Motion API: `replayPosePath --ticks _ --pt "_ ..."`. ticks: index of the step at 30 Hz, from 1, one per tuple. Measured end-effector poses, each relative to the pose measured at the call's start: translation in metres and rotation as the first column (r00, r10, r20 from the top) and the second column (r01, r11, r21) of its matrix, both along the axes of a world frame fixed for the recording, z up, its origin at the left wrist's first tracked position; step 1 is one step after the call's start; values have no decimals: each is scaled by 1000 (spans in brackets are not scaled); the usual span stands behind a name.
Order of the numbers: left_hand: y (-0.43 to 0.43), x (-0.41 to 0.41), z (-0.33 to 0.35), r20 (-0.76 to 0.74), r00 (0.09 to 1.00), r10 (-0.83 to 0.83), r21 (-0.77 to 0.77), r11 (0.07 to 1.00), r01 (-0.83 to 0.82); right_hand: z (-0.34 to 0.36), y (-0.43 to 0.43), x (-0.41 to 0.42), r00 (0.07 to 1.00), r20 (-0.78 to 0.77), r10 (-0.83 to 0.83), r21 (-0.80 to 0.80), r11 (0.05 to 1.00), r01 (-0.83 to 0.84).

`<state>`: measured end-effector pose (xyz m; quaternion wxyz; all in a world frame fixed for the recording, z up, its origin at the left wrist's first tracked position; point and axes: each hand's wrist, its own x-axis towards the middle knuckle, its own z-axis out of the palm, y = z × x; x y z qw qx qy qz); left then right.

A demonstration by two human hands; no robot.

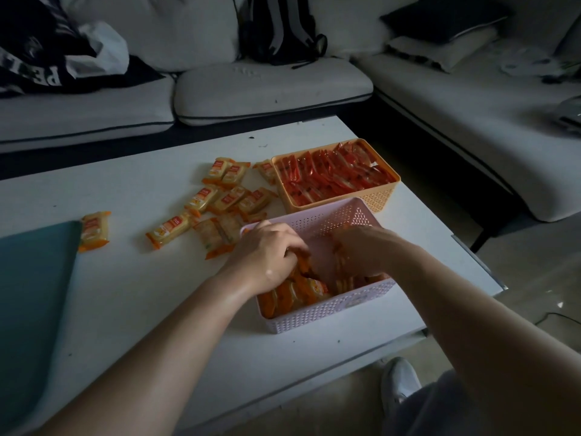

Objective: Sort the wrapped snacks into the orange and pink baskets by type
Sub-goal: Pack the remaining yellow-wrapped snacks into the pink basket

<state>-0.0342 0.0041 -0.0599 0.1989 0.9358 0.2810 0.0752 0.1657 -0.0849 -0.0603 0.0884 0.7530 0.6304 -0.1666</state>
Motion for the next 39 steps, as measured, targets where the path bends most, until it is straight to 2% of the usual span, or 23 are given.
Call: replayPosePath --ticks 2,5,8,11,16,19,24,27,31,33,34,35,37,39 --pt "0 1 -1 4 1000 -1 1 1000 1 4 0 6 996 -92 -13 20 1000 15" --pt "1 1 -1 13 1000 9 33 999 -9 20 0 11 967 -250 -41 214 972 96" --pt "1 0 1 77 996 44 -7 999 -43 29 3 5 941 -328 -87 419 879 227" --pt "2 0 1 107 992 64 -43 997 -60 22 12 -10 929 -354 -107 504 815 286" --pt "7 0 -2 90 992 87 -89 993 -79 12 25 -20 858 -481 -182 496 750 437" --pt "10 1 -4 99 991 94 -87 993 -86 13 29 -15 848 -496 -186 485 751 448" --pt "9 6 -4 307 928 213 -122 975 -183 26 24 -7 881 -463 -98 521 774 360" --pt "8 11 2 420 882 213 -231 965 -123 35 24 -6 877 -479 -25 550 771 323" --pt "5 20 5 483 848 217 -328 943 -55 43 20 -10 749 -660 60 543 728 419" --pt "6 23 4 511 818 265 -365 928 -73 42 20 -14 661 -748 59 505 698 509" --pt "6 24 5 523 798 299 -389 917 -88 41 21 -15 649 -760 33 491 683 541" --pt "7 25 4 526 781 337 -416 903 -110 38 21 -16 680 -733 -17 500 665 555" --pt "8 25 4 517 755 403 -428 886 -179 35 21 -17 799 -580 -159 528 673 518" --pt "8 25 2 511 733 449 -428 872 -237 33 21 -21 806 -538 -248 432 739 516"
